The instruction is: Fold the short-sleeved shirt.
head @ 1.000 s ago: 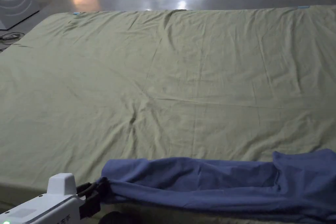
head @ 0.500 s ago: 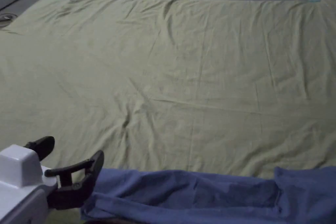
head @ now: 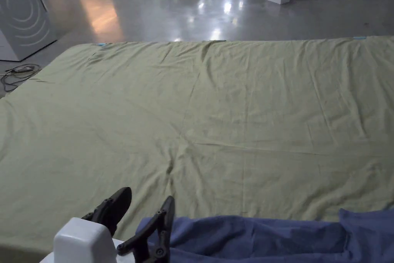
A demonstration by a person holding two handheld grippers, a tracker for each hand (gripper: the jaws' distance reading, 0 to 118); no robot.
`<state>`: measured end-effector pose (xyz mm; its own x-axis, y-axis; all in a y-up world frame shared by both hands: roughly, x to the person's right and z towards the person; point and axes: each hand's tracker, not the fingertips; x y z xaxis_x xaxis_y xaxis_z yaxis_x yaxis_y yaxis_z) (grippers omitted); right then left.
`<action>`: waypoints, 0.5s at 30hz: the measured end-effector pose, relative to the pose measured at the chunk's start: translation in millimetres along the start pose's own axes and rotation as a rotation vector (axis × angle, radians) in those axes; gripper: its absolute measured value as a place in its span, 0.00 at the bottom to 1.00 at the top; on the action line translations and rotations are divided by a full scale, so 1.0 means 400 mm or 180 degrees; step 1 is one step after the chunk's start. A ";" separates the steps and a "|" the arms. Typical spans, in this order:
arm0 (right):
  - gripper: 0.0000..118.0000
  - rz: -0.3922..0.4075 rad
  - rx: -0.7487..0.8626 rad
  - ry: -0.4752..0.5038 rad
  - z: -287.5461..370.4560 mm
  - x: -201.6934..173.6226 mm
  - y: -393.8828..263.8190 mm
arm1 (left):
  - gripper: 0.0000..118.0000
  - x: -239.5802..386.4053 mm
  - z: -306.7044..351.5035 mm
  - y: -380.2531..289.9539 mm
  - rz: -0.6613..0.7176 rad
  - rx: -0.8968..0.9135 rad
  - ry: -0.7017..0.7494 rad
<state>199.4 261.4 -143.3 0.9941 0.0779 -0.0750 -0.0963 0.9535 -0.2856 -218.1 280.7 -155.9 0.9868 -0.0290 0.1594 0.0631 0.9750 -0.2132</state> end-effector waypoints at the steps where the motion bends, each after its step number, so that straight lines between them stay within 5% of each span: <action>1: 0.15 0.0027 0.0026 -0.0003 0.005 -0.007 -0.003 | 0.16 0.005 0.009 0.004 -0.0021 0.0018 0.0097; 3: 0.02 0.0067 0.0085 0.0057 0.014 -0.013 0.000 | 0.04 -0.001 0.027 0.008 0.0005 0.0045 0.0065; 7: 0.00 0.0151 0.0149 0.0041 0.008 -0.028 0.014 | 0.00 -0.007 0.040 0.018 0.0090 0.0083 0.0078; 15: 0.00 -0.0438 0.0153 0.0124 -0.011 0.007 0.041 | 0.00 -0.046 0.015 0.022 0.0275 -0.0085 0.0106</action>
<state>200.4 275.9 -152.2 0.9950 -0.0650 -0.0754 0.0442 0.9673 -0.2496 -236.6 291.0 -154.9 0.9931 0.0471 0.1072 -0.0188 0.9680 -0.2504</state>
